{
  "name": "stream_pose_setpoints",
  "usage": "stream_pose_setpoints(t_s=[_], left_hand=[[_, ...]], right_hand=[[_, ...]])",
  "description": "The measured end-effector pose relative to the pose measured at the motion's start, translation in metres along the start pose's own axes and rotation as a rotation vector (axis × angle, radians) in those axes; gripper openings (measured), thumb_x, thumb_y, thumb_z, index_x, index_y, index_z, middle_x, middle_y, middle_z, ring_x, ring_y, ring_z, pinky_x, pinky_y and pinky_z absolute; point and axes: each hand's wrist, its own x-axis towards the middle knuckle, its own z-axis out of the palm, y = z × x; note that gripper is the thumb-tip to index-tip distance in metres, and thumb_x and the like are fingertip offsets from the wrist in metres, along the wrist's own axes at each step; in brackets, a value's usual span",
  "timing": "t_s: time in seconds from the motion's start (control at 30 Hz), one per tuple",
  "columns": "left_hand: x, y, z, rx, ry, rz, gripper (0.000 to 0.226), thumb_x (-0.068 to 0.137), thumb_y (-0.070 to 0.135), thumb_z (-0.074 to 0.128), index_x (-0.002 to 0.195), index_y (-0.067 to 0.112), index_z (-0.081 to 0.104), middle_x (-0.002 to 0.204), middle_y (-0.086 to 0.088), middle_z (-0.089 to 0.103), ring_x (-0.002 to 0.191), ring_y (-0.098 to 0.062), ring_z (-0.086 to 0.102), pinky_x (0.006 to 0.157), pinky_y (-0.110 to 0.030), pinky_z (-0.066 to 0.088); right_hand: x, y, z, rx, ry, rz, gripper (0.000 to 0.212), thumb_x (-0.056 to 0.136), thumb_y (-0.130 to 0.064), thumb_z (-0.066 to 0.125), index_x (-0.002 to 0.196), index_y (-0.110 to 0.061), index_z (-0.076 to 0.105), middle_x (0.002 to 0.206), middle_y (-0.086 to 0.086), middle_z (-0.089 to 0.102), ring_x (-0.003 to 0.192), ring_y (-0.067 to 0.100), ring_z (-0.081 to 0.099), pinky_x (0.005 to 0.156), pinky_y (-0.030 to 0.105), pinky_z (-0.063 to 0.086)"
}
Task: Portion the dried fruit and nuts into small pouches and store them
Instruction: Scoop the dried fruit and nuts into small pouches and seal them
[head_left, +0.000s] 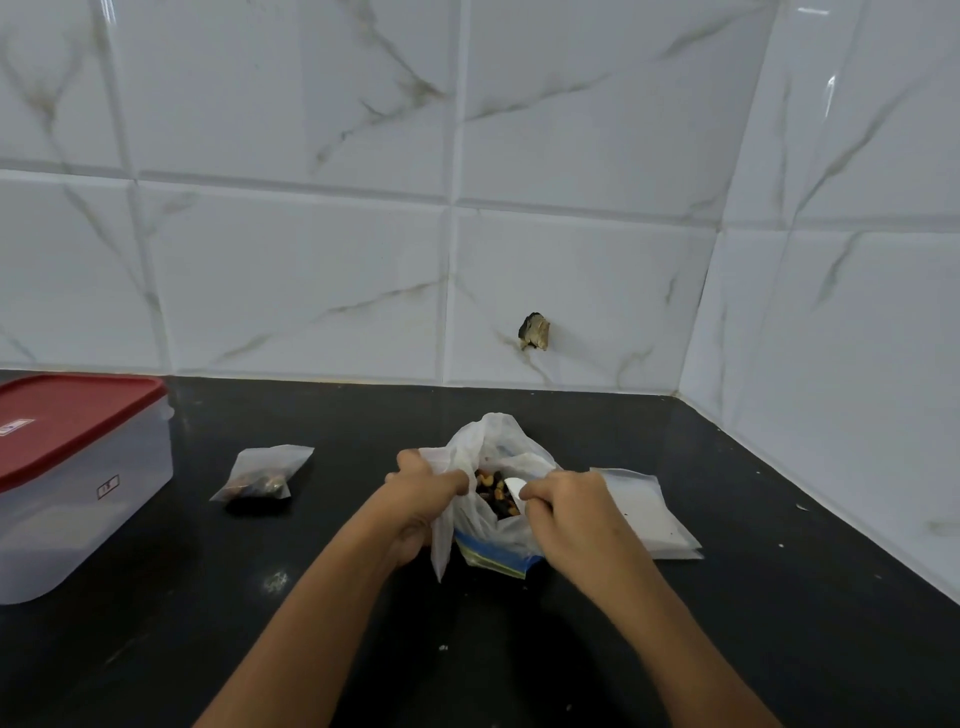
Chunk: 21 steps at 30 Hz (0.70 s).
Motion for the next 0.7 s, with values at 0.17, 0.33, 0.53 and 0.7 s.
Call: stream_pose_setpoints(t_s=[0.17, 0.33, 0.53, 0.7], left_hand=[[-0.005, -0.001, 0.006, -0.125, -0.102, 0.038, 0.064, 0.085, 0.009, 0.059, 0.136, 0.022, 0.022, 0.133, -0.014, 0.038, 0.114, -0.032, 0.050, 0.096, -0.048, 0.048], [-0.008, -0.003, 0.009, -0.147, -0.151, 0.020, 0.066, 0.085, 0.012, 0.061, 0.136, 0.025, 0.021, 0.133, -0.012, 0.036, 0.117, -0.031, 0.048, 0.094, -0.049, 0.049], [-0.012, -0.002, 0.010, -0.084, -0.149, 0.131, 0.050, 0.086, 0.010, 0.059, 0.121, 0.027, 0.027, 0.134, -0.011, 0.036, 0.118, -0.028, 0.047, 0.099, -0.044, 0.046], [-0.020, -0.005, 0.019, -0.008, -0.190, 0.296, 0.048, 0.090, 0.014, 0.057, 0.122, 0.028, 0.024, 0.135, -0.007, 0.032, 0.118, -0.024, 0.049, 0.095, -0.033, 0.048]], right_hand=[[0.004, 0.014, -0.008, 0.402, 0.021, 0.204, 0.031, 0.090, -0.003, 0.041, 0.098, -0.006, 0.071, 0.072, 0.008, 0.063, 0.058, 0.013, 0.051, 0.057, 0.019, 0.041], [0.007, 0.018, -0.002, 0.463, -0.037, 0.228, 0.031, 0.091, -0.002, 0.041, 0.100, -0.009, 0.070, 0.068, 0.003, 0.061, 0.058, 0.008, 0.051, 0.057, 0.015, 0.042], [0.009, 0.021, 0.001, 0.558, -0.032, 0.280, 0.031, 0.089, -0.001, 0.043, 0.092, -0.010, 0.072, 0.065, 0.002, 0.061, 0.059, 0.006, 0.051, 0.059, 0.016, 0.041], [0.012, 0.027, 0.003, 0.654, -0.021, 0.375, 0.028, 0.090, -0.003, 0.044, 0.092, -0.010, 0.071, 0.062, -0.001, 0.058, 0.049, 0.002, 0.047, 0.054, 0.013, 0.037]])
